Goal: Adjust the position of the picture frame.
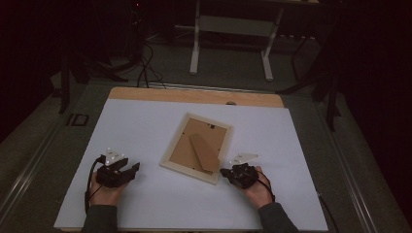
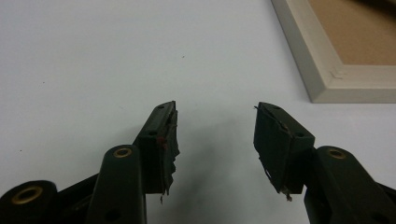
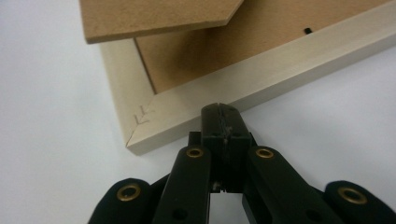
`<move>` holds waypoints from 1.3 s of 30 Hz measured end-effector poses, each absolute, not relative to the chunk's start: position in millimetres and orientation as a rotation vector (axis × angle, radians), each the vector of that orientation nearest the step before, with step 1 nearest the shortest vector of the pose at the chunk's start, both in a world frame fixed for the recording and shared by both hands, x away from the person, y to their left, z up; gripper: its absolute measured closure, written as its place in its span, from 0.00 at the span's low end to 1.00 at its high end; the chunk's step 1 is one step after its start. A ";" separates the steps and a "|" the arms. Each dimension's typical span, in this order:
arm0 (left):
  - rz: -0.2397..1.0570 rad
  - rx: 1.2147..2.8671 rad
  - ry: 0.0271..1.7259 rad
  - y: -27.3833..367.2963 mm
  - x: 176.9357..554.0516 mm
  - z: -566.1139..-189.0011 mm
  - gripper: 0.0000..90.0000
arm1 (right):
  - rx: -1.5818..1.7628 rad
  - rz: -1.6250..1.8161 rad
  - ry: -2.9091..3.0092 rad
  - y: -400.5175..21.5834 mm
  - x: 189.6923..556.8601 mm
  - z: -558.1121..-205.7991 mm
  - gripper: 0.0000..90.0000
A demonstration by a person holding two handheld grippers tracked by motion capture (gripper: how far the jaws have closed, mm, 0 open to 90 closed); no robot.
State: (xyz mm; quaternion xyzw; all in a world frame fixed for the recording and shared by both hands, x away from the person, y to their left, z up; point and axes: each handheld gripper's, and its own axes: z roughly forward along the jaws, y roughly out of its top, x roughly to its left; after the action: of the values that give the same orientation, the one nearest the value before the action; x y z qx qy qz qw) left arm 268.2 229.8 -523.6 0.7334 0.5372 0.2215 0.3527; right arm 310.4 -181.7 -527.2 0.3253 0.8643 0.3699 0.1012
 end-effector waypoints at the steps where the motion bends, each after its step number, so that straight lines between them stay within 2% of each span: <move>1: 0.573 1.897 1.391 229.7 268.2 -523.8 0.56 | 0.958 1.101 2.559 -180.4 309.8 -527.6 1.00; 11: 0.570 1.910 1.383 226.7 268.3 -524.9 0.57 | 0.902 1.129 2.596 -162.1 306.5 -528.5 1.00; 20: 0.558 1.912 1.372 222.1 267.0 -524.3 0.66 | 0.844 1.129 2.635 -143.6 307.2 -528.4 1.00; 26: 0.557 1.974 1.329 210.3 271.5 -524.3 0.73 | 0.803 1.120 2.667 -131.4 310.7 -527.2 1.00; 39: 0.543 1.967 1.342 199.9 283.8 -522.5 0.73 | 0.737 1.143 2.701 -108.8 315.5 -526.0 1.00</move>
State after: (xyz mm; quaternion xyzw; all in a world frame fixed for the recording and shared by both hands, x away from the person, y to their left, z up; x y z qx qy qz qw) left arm 283.8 199.9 -522.5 0.7568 0.5160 0.2090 0.3425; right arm 315.5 -108.8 -526.0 0.2433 0.8916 0.3773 0.0587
